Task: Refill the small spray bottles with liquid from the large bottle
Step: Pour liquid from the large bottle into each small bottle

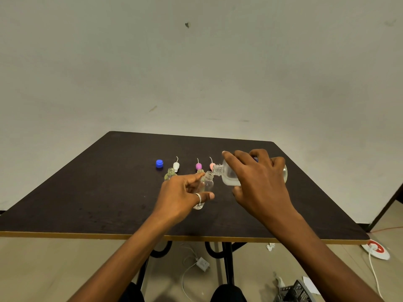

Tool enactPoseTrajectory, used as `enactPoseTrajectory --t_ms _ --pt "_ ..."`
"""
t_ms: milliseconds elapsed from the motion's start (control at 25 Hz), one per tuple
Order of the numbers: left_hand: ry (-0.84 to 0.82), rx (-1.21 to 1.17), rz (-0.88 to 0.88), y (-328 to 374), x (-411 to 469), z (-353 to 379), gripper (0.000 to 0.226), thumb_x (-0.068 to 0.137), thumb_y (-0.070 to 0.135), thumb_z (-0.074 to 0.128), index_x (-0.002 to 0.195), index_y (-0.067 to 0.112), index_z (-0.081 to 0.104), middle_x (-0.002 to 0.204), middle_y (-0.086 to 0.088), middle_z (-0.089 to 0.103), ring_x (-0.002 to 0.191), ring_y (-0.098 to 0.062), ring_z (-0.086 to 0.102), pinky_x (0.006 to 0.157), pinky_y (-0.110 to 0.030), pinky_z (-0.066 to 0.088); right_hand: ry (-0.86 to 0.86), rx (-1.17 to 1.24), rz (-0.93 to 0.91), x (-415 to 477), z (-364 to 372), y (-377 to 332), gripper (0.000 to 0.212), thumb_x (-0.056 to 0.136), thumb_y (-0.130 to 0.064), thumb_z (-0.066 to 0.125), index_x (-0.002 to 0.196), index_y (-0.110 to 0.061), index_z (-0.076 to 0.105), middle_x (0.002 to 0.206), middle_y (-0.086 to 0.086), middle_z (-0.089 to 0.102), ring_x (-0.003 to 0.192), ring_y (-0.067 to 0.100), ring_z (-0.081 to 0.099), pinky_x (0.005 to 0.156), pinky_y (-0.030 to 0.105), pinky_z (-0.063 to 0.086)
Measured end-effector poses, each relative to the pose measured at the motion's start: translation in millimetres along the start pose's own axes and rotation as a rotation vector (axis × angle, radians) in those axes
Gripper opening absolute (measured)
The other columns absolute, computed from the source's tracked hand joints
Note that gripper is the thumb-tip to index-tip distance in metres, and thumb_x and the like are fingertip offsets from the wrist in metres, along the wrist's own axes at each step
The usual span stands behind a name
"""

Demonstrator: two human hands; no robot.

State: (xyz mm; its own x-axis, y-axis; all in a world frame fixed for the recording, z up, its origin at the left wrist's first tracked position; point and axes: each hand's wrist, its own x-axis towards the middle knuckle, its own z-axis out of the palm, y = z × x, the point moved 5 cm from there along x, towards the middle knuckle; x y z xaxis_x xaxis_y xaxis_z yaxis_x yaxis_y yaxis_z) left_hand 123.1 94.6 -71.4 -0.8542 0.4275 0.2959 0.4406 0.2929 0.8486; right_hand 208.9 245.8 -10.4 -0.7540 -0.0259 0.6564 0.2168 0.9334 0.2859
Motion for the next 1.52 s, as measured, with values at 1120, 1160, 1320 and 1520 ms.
enactPoseTrajectory --t_ms 1120,1160,1320,1520 --pt "0.002 -0.011 0.002 -0.9 -0.4 0.2 0.068 0.070 0.030 0.086 0.132 0.027 0.060 0.113 0.013 0.072 0.102 0.006 0.064 0.090 -0.014 0.049 0.006 -0.004 -0.007 -0.7 -0.1 -0.8 0.087 0.055 -0.025 0.087 0.135 -0.026 0.051 0.126 0.003 0.063 0.110 0.034 0.056 0.077 0.051 0.042" --pt "0.002 -0.012 0.002 -1.1 -0.3 0.1 0.068 0.070 0.030 0.086 0.132 0.027 0.060 0.113 0.013 0.072 0.102 0.006 0.064 0.090 -0.014 0.049 0.006 -0.005 -0.008 -0.6 0.0 -0.9 0.087 0.056 -0.025 0.086 0.135 -0.026 0.051 0.126 0.002 0.063 0.111 0.034 0.056 0.077 0.050 0.042" --pt "0.002 -0.010 0.007 0.3 -1.1 -0.3 0.067 0.070 0.030 0.086 0.132 0.027 0.060 0.113 0.012 0.072 0.101 0.006 0.065 0.089 -0.012 0.048 0.007 -0.006 -0.005 -0.5 -0.1 -0.6 0.087 0.055 -0.024 0.086 0.135 -0.027 0.051 0.126 0.002 0.063 0.110 0.033 0.056 0.077 0.050 0.042" --pt "0.003 -0.007 0.004 1.1 -1.4 0.0 0.067 0.071 0.029 0.086 0.132 0.026 0.059 0.112 0.014 0.071 0.098 0.009 0.063 0.083 -0.007 0.045 0.020 -0.012 -0.006 -0.5 -1.1 -0.8 0.086 0.055 -0.023 0.086 0.134 -0.026 0.053 0.124 0.002 0.064 0.109 0.033 0.057 0.076 0.049 0.041"
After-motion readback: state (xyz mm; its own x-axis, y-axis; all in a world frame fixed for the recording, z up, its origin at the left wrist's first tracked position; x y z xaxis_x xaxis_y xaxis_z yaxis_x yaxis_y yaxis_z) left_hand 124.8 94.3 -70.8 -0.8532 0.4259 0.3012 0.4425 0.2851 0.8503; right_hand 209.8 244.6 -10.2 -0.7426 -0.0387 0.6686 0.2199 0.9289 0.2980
